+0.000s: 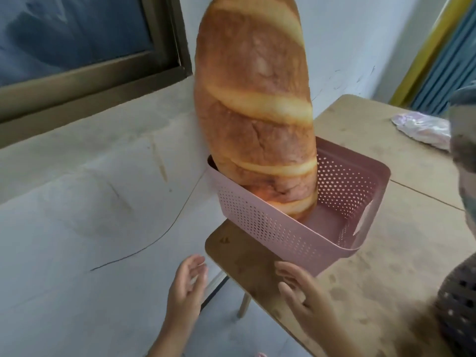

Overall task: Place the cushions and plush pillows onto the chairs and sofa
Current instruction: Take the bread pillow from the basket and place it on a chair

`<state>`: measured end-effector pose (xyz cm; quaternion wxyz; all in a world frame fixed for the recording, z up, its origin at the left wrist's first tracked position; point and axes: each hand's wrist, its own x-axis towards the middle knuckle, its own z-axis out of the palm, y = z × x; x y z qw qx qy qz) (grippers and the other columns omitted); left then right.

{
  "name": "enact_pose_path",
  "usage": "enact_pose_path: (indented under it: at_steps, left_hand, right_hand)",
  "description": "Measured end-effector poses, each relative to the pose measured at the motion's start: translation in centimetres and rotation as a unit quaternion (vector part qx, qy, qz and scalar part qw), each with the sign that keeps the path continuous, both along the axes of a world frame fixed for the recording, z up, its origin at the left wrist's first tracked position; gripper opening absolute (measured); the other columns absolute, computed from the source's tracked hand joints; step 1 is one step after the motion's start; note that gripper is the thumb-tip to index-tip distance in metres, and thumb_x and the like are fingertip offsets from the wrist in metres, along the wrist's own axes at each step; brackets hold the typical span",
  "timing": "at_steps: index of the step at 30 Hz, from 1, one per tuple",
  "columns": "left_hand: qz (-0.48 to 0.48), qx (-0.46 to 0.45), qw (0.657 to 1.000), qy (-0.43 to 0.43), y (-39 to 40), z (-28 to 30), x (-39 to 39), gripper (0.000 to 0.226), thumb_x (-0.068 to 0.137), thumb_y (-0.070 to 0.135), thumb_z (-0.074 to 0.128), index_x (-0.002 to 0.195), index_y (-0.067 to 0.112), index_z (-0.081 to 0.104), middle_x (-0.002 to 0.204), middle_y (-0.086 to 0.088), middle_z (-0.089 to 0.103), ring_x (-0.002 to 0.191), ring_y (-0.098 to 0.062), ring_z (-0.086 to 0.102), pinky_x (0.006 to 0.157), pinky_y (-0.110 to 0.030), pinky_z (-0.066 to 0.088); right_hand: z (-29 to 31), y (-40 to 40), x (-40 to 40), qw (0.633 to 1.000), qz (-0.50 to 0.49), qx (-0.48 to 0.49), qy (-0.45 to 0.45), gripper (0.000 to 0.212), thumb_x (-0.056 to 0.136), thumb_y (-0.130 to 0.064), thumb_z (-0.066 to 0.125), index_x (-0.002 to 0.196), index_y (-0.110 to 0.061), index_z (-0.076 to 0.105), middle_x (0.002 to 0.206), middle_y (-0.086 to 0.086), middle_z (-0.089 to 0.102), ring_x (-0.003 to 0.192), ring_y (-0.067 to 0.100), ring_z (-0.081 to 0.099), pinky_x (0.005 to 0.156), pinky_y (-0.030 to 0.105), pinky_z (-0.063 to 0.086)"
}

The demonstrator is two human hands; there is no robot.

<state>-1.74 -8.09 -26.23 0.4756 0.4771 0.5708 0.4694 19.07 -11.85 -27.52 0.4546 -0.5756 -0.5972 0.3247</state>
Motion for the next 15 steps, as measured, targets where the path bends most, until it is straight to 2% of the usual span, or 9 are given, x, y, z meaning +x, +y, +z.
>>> enact_pose_path:
  at_steps: [3,6,9,11,12,13,15]
  left_hand:
    - [-0.01,0.085,0.996,0.01,5.5,3.4,1.6,0.039,0.068,0.033,0.051,0.106,0.027,0.044,0.111,0.004,0.053,0.107,-0.01,0.052,0.093,-0.03,0.044]
    - [-0.024,0.185,0.982,0.021,10.5,6.8,2.9,0.061,0.062,0.049,0.053,0.116,0.023,0.043,0.119,0.009,0.048,0.104,0.016,0.048,0.09,-0.02,0.041]
    - [-0.031,0.256,0.965,0.049,15.0,9.8,3.6,0.088,0.062,0.053,0.057,0.132,0.005,0.031,0.129,0.004,0.035,0.115,0.006,0.039,0.097,-0.024,0.038]
    - [-0.046,0.287,0.956,0.036,17.6,11.4,4.0,0.104,0.058,0.066,0.063,0.133,0.004,0.026,0.13,0.002,0.032,0.116,0.005,0.036,0.095,-0.014,0.04]
    - [-0.059,0.287,0.956,0.017,18.7,11.9,4.1,0.11,0.054,0.071,0.062,0.134,0.005,0.025,0.131,0.001,0.032,0.117,0.005,0.038,0.094,-0.01,0.042]
    - [-0.068,0.279,0.958,0.005,19.6,12.2,4.2,0.114,0.05,0.075,0.061,0.135,0.009,0.024,0.132,0.003,0.031,0.12,0.001,0.039,0.096,-0.015,0.044]
    - [-0.077,0.259,0.963,0.001,20.8,12.4,4.3,0.119,0.04,0.08,0.062,0.136,0.023,0.021,0.131,0.011,0.029,0.127,-0.012,0.037,0.105,-0.037,0.04]
  right_hand:
    - [2.9,2.2,0.1,0.996,-0.04,0.077,0.034,0.033,0.083,-0.062,0.043,0.111,-0.046,0.055,0.11,-0.021,0.061,0.099,0.001,0.062,0.086,0.008,0.047]
    - [5.4,3.9,0.7,0.98,-0.112,0.155,0.058,0.031,0.084,-0.057,0.048,0.108,-0.04,0.059,0.109,-0.019,0.064,0.101,0.006,0.062,0.087,0.015,0.051]
    - [7.6,6.9,1.5,0.969,-0.173,0.171,0.042,0.03,0.079,-0.065,0.049,0.105,-0.051,0.057,0.107,-0.029,0.061,0.103,0.0,0.058,0.09,0.014,0.048]
    - [8.7,9.6,2.2,0.968,-0.203,0.143,0.032,0.033,0.073,-0.072,0.048,0.102,-0.057,0.054,0.108,-0.025,0.061,0.106,0.008,0.058,0.094,0.025,0.049]
    - [9.2,11.0,2.4,0.968,-0.218,0.125,0.026,0.036,0.07,-0.075,0.049,0.101,-0.058,0.053,0.111,-0.016,0.061,0.108,0.015,0.058,0.095,0.035,0.049]
    - [9.9,12.5,2.6,0.969,-0.222,0.107,0.025,0.039,0.067,-0.075,0.052,0.102,-0.058,0.052,0.114,-0.007,0.06,0.11,0.021,0.057,0.096,0.041,0.048]
    - [11.4,15.7,2.8,0.97,-0.228,0.082,0.025,0.049,0.065,-0.062,0.061,0.11,-0.046,0.05,0.119,0.0,0.055,0.115,0.022,0.053,0.1,0.042,0.043]
